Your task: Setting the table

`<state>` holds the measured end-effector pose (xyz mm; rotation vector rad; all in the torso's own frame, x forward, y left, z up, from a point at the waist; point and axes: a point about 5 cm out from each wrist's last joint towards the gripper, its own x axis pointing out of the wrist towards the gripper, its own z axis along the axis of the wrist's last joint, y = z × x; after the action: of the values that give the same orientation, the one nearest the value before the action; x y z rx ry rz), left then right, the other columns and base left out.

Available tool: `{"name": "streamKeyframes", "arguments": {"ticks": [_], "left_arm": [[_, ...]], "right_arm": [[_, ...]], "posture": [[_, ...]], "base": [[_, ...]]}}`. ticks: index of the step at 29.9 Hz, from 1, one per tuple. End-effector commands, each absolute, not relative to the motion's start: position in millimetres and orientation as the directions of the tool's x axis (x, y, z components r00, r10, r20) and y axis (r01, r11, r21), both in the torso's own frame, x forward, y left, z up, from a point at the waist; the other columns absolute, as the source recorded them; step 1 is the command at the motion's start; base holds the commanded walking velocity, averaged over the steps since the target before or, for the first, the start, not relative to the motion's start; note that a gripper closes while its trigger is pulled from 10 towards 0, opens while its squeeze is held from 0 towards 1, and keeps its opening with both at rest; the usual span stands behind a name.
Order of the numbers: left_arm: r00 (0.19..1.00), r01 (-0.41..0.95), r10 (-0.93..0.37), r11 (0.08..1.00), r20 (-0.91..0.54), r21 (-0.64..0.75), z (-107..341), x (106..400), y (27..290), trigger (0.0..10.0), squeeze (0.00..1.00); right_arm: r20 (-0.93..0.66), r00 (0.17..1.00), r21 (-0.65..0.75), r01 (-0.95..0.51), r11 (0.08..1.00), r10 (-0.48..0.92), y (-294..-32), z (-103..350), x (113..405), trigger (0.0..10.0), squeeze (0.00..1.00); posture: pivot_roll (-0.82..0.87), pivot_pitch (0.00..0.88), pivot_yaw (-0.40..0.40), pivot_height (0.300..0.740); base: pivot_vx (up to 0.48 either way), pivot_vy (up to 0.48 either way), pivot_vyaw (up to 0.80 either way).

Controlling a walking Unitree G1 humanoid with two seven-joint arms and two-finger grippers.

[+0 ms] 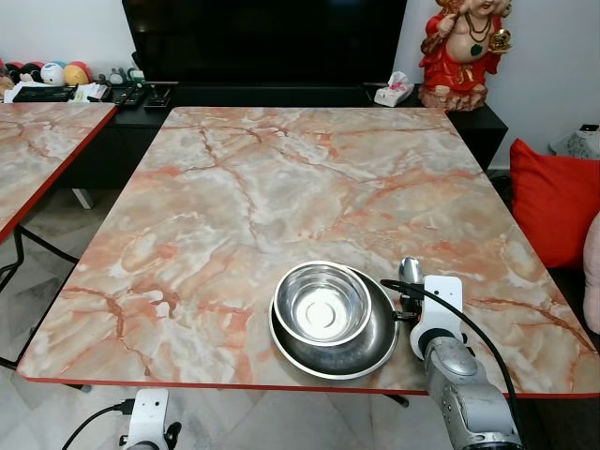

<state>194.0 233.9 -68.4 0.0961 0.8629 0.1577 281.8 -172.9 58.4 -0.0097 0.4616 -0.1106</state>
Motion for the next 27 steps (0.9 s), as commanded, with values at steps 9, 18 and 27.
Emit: {"name": "streamKeyframes", "arguments": {"ticks": [9,18,27], "left_arm": [[0.638,-0.097,0.176,0.984,-0.750,0.148,-69,195,231,10.0,0.00],[0.635,-0.098,0.175,0.984,-0.753,0.146,-69,194,231,10.0,0.00],[0.633,-0.096,0.172,0.985,-0.755,0.144,-70,194,230,10.0,0.00]], "right_arm": [[-0.451,0.886,-0.046,0.103,0.994,-0.112,-172,58,281,10.0,0.00],[-0.377,0.915,-0.049,0.132,0.990,-0.141,-176,70,287,10.0,0.00],[-0.316,0.936,-0.030,0.153,0.988,-0.155,-177,80,292,10.0,0.00]], "posture": [[0.01,0.001,0.010,0.740],[0.01,0.000,0.012,0.740],[0.01,0.000,0.012,0.740]], "base": [[0.000,0.000,0.00],[0.000,0.000,0.00],[0.000,0.000,0.00]]}}
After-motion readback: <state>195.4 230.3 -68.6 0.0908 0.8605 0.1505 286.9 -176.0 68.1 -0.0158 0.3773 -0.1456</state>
